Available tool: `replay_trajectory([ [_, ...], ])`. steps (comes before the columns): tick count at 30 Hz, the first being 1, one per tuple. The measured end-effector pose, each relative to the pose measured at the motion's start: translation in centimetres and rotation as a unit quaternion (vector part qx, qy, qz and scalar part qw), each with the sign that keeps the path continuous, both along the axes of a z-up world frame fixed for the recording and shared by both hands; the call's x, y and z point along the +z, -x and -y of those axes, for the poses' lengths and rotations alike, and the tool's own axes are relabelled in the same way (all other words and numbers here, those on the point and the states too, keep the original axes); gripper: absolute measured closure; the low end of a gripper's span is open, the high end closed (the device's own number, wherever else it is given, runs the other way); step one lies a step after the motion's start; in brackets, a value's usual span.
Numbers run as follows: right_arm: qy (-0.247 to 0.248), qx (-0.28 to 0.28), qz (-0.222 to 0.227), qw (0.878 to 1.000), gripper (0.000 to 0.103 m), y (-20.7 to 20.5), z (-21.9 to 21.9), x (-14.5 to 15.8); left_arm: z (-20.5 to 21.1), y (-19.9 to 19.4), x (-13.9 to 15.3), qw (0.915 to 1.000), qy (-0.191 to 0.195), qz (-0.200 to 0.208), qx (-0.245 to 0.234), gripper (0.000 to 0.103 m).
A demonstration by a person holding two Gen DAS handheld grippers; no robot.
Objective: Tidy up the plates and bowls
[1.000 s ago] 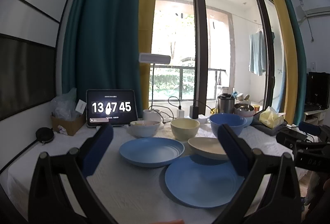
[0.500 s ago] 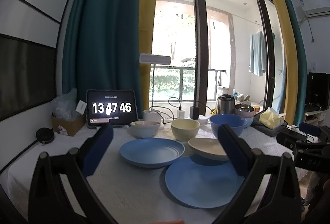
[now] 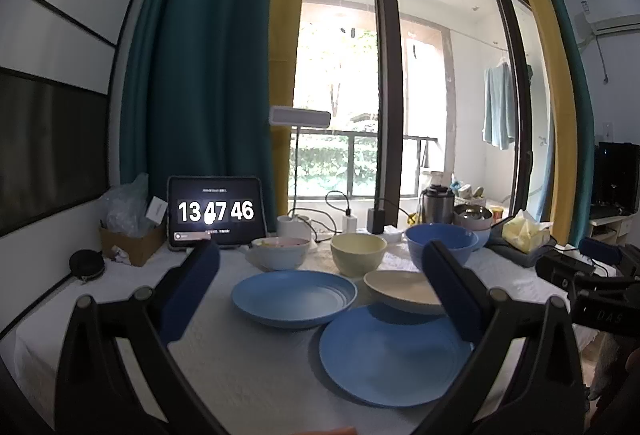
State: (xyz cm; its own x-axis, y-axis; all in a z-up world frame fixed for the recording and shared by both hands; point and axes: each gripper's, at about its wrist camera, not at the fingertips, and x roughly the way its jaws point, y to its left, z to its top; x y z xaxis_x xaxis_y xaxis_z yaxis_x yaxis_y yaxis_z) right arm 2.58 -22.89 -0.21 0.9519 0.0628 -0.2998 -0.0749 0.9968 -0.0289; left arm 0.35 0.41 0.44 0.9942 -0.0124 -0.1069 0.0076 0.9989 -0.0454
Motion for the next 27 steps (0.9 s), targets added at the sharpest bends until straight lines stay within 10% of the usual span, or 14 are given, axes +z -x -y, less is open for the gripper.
replay_trajectory([
  [19, -0.011, -0.006, -0.011, 1.000, 0.007, -1.7, 1.4, -1.0, 1.1, -2.4, -0.2, 0.9997, -0.013, -0.014, -0.017, 0.001],
  [27, -0.027, -0.014, -0.029, 0.999, 0.007, -4.5, 3.3, -2.7, 2.8, -7.1, -1.8, 0.9958, -0.010, -0.078, -0.048, 0.001],
])
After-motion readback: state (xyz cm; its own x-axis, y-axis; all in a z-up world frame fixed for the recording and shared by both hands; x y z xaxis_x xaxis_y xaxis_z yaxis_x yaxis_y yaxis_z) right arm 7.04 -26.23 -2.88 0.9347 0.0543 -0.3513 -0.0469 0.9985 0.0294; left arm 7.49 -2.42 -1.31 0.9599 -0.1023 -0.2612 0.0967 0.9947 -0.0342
